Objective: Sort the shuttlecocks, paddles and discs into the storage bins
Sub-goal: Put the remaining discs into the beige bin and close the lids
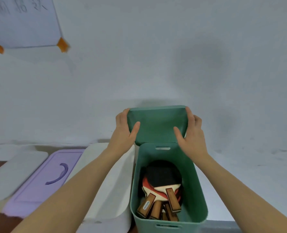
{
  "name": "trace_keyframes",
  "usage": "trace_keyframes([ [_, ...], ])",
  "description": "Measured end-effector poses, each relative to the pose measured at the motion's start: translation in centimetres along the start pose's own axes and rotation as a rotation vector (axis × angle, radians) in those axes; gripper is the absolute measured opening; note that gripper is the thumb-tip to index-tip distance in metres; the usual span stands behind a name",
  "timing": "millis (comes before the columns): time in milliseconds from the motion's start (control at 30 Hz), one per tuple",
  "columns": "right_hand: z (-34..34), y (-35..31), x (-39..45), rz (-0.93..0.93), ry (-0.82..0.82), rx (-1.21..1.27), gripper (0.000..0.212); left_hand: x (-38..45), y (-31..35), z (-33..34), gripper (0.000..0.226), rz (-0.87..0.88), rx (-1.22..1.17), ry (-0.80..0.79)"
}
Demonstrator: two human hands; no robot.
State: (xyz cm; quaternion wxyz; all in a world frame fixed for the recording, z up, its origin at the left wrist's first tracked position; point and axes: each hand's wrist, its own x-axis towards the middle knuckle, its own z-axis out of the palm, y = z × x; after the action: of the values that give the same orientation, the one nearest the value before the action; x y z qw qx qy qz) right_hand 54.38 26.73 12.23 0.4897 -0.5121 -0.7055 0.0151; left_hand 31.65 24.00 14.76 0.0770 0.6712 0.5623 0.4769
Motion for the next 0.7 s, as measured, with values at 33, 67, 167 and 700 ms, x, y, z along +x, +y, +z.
trace_keyframes([
  [33, -0.4, -0.3, -0.9, -0.001, 0.001, 0.016, 0.071, -0.9, 0.3, -0.2, 0.054, -0.001, 0.002, 0.007],
  [67, -0.7, -0.6, -1.9, -0.007, 0.004, 0.036, 0.069, -1.8, 0.5, -0.4, 0.052, -0.003, 0.011, 0.007],
  [167, -1.4, -1.2, -5.1, -0.047, 0.017, 0.118, 0.064, -4.6, 0.8, -1.0, 0.049, -0.026, 0.059, -0.05],
  [700, -4.3, -0.8, -19.6, 0.099, -0.161, 0.042, 0.035, -18.2, -4.2, -0.1, 0.053, 0.039, 0.114, -0.459],
])
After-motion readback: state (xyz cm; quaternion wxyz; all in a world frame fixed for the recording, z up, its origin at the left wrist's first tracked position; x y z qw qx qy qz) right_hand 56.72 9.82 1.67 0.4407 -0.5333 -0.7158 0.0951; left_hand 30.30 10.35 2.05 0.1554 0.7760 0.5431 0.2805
